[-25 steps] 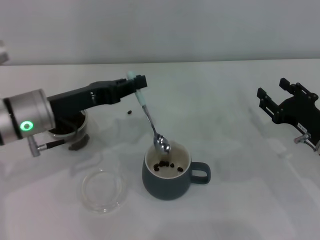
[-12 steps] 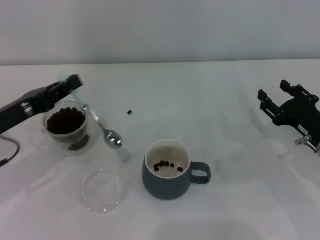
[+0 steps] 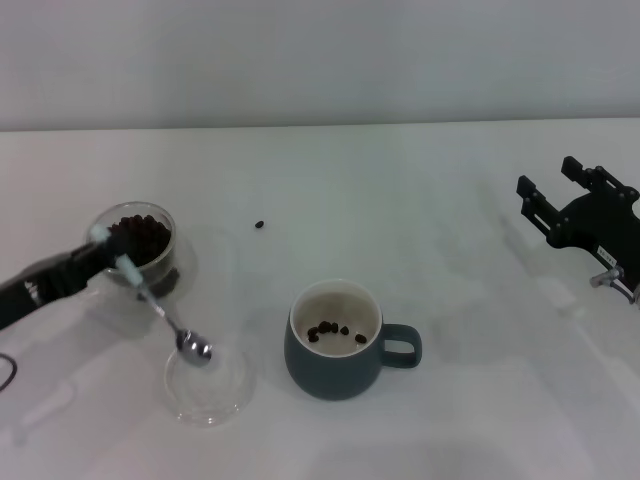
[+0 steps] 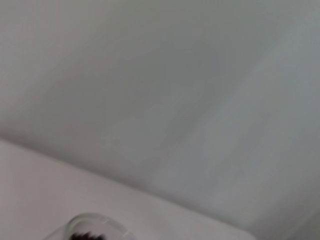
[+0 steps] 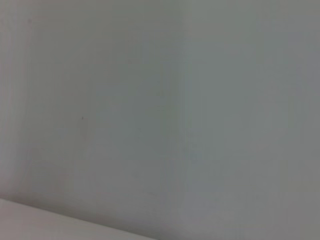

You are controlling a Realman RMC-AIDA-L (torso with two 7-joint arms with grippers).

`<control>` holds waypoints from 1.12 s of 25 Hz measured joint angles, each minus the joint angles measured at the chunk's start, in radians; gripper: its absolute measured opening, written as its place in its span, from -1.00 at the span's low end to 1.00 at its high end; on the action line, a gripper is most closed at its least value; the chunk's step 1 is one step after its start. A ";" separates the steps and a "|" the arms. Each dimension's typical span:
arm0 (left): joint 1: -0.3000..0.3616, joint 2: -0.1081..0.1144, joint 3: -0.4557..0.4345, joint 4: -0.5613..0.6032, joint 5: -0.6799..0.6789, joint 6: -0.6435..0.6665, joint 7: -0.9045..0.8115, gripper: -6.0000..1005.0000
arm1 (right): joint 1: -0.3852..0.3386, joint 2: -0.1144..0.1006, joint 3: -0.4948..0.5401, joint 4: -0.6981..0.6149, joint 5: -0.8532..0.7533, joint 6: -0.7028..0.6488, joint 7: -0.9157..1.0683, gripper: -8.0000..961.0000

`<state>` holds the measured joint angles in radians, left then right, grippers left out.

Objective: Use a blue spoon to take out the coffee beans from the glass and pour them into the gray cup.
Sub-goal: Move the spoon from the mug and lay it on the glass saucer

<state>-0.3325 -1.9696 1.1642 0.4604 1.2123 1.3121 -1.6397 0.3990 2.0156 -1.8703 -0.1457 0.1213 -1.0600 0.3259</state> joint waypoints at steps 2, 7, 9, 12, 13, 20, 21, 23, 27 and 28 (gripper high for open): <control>0.004 0.003 0.000 -0.011 0.012 -0.019 0.000 -0.73 | -0.003 0.000 -0.001 0.000 0.000 0.000 0.002 0.39; 0.004 0.007 0.005 -0.023 0.025 -0.033 0.003 -0.73 | -0.005 0.000 -0.004 0.000 0.000 0.000 0.005 0.39; -0.002 0.007 0.006 -0.024 0.039 -0.034 0.000 -0.73 | -0.004 0.000 -0.006 0.000 0.000 0.000 0.005 0.39; -0.020 0.006 0.008 -0.027 0.066 -0.043 -0.011 -0.73 | -0.001 0.001 -0.007 -0.001 -0.001 0.000 0.005 0.39; -0.024 0.005 0.009 -0.028 0.072 -0.045 -0.014 -0.73 | -0.002 0.001 -0.007 -0.005 -0.001 0.000 0.006 0.39; -0.094 -0.001 0.011 -0.086 0.122 -0.060 -0.040 -0.72 | -0.006 0.002 -0.007 -0.017 -0.002 0.002 0.007 0.39; -0.105 -0.001 0.011 -0.097 0.126 -0.062 -0.041 -0.72 | -0.006 0.002 -0.007 -0.018 -0.002 0.002 0.007 0.39; -0.120 -0.002 0.011 -0.113 0.131 -0.069 -0.042 -0.72 | -0.006 0.002 -0.007 -0.018 -0.001 0.003 0.007 0.39; -0.149 -0.011 0.011 -0.140 0.155 -0.099 -0.044 -0.72 | -0.006 0.002 -0.007 -0.019 0.001 0.009 0.007 0.39; -0.151 -0.012 0.011 -0.141 0.157 -0.102 -0.045 -0.72 | -0.006 0.002 -0.006 -0.019 0.001 0.012 0.007 0.39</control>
<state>-0.4836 -1.9814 1.1749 0.3190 1.3697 1.2101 -1.6850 0.3926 2.0172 -1.8762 -0.1650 0.1221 -1.0480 0.3329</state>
